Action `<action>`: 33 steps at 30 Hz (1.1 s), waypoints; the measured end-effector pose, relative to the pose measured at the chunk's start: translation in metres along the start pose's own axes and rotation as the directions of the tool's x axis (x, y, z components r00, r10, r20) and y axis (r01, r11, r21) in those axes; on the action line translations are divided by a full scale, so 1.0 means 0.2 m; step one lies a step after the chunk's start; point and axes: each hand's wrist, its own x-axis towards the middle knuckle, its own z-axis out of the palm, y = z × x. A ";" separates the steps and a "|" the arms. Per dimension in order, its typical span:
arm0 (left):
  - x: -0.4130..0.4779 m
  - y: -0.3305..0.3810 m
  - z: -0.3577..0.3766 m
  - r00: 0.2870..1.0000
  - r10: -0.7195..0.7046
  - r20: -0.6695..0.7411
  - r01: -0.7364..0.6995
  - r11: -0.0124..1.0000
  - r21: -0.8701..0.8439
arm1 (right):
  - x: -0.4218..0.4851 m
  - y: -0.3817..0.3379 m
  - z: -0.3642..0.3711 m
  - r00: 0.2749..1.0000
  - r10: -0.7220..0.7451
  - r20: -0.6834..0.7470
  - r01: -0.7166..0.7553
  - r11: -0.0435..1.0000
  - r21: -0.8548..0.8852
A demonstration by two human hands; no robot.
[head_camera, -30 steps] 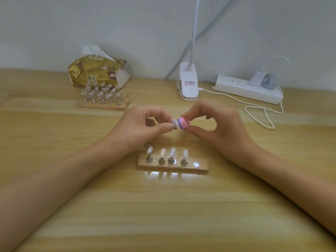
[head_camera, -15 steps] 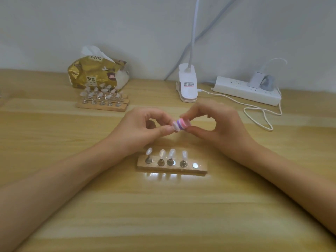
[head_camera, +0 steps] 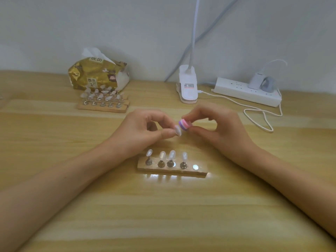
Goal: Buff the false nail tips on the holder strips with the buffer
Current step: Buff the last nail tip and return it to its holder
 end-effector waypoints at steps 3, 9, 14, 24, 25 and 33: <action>0.00 0.00 0.00 1.000 0.000 -0.007 0.000 1.000 -0.008 | 0.01 -0.02 0.01 0.992 -0.116 -0.049 0.115 0.993 -0.015; 0.00 0.00 0.00 1.000 -0.007 -0.002 0.007 1.000 -0.016 | 0.00 0.00 0.00 0.997 -0.049 -0.051 0.048 0.999 -0.025; 0.00 0.00 -0.01 0.999 -0.033 -0.017 0.032 0.999 -0.023 | 0.00 0.00 0.01 0.996 -0.086 -0.013 0.084 0.990 -0.113; 0.00 0.00 0.00 0.998 -0.054 -0.019 0.053 0.998 -0.035 | 0.00 0.01 0.00 0.986 -0.149 -0.071 0.140 0.982 -0.124; 0.00 0.00 0.00 0.998 -0.055 -0.024 0.054 0.998 -0.032 | -0.01 -0.01 0.01 0.980 -0.187 -0.071 0.176 0.975 -0.137; 0.00 -0.01 0.00 0.998 -0.060 -0.020 0.059 0.997 -0.042 | -0.01 -0.01 0.02 0.978 -0.202 -0.055 0.192 0.969 -0.154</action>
